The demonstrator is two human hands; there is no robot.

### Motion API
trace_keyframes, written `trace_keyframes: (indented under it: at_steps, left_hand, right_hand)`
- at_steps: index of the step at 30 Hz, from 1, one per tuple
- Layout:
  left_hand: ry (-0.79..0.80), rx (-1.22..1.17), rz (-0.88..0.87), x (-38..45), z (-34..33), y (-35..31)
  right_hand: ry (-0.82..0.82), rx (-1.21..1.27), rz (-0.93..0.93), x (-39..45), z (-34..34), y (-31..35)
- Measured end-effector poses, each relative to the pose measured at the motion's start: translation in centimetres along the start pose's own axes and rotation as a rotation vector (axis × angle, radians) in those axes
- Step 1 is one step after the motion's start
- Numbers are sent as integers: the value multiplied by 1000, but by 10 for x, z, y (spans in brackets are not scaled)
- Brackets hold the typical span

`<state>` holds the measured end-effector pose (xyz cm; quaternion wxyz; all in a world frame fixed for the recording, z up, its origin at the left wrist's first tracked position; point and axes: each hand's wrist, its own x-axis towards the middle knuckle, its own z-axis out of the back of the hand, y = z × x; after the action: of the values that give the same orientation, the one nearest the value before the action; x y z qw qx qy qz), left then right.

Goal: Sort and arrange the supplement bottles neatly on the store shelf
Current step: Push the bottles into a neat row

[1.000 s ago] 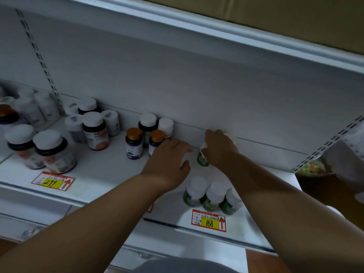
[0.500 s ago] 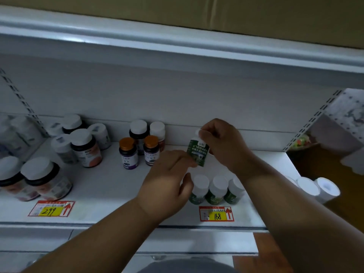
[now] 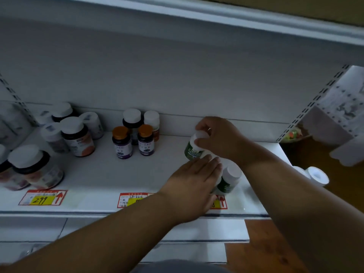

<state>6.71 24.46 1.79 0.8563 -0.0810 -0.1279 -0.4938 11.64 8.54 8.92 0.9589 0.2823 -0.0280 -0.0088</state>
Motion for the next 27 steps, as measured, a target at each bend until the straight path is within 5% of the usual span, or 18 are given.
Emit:
trace_keyframes:
  at_steps: [8,27]
  left_hand:
    - [18,-12,80,-2,-19,-2]
    - [50,-10,95,3,-12,-4]
  right_hand:
    - [331,-175,130,24,-24,-10]
    - [340,-146,85,24,-11,-18]
